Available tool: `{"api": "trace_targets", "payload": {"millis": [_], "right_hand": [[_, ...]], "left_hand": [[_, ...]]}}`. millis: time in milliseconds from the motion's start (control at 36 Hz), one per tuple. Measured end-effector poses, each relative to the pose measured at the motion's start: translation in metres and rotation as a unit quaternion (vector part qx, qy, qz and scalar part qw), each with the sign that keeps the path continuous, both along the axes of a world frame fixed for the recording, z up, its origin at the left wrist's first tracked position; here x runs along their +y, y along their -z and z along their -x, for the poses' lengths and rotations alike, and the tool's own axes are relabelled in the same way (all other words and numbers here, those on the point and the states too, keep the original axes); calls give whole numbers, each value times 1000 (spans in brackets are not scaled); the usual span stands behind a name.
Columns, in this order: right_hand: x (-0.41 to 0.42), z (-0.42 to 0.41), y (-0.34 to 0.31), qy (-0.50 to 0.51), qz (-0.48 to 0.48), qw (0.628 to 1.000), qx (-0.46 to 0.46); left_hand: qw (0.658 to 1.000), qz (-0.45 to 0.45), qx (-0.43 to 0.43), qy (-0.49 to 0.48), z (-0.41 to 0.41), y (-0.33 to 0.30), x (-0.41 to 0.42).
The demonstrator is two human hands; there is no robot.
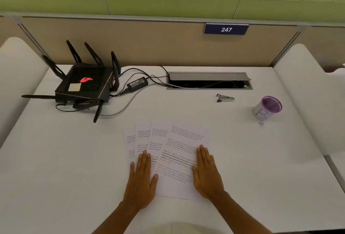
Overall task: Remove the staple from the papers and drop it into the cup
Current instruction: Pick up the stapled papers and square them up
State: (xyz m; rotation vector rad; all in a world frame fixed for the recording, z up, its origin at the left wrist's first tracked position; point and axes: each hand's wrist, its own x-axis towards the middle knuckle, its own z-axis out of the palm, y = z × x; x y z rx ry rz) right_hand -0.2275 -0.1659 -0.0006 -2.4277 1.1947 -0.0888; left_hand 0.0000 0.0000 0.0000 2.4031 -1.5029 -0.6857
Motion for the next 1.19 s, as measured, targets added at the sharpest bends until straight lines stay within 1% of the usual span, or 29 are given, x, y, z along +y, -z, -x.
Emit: {"api": "trace_targets", "payload": {"millis": [56, 111, 167, 222, 250, 306, 361, 417, 472, 500, 556, 611, 694, 806, 1056, 1194], "right_hand": [[-4, -3, -3, 6, -7, 1000, -10], [-8, -6, -6, 8, -2, 1000, -22], [-12, -9, -11, 3, 26, 998, -61], [-18, -12, -11, 2, 72, 990, -120], [-21, -13, -10, 14, 90, 985, -147], [-26, -17, -9, 57, 102, 975, -187], [-29, -22, -11, 101, 101, 969, -201], [-31, -25, -14, 137, 83, 969, -190], [-34, -29, -17, 158, 59, 977, -127], [-34, -31, -17, 163, 53, 981, -86], [-34, -35, -17, 164, 33, 985, -36], [-32, -40, -15, 162, 9, 987, -14], [-28, -46, -12, 157, -24, 987, 11], [-24, -52, -9, 124, -27, 991, 34], [-16, -65, -3, 65, -16, 996, 55], [-13, -72, -2, 40, -25, 997, 54]], "left_hand": [[1000, 18, 19, -11, -2, -2, -1], [998, 54, 35, -10, -5, -3, -1], [994, 96, 52, -12, -8, -4, -1], [988, 135, 71, -30, -12, -9, -1], [984, 155, 74, -45, -14, -9, -1], [975, 204, 50, -77, -20, -11, -3], [961, 239, 40, -130, -29, -15, -6], [949, 263, 34, -170, -40, -20, -10], [944, 253, 44, -207, -49, -21, -16], [944, 233, 51, -226, -52, -21, -19], [949, 163, 53, -264, -58, -17, -26], [951, 97, 42, -291, -62, -16, -33], [956, 41, 35, -287, -62, -15, -43], [967, -10, 23, -255, -54, -12, -51], [969, -27, 37, -241, -40, -11, -57], [963, 3, 76, -258, -33, -15, -61]]}}
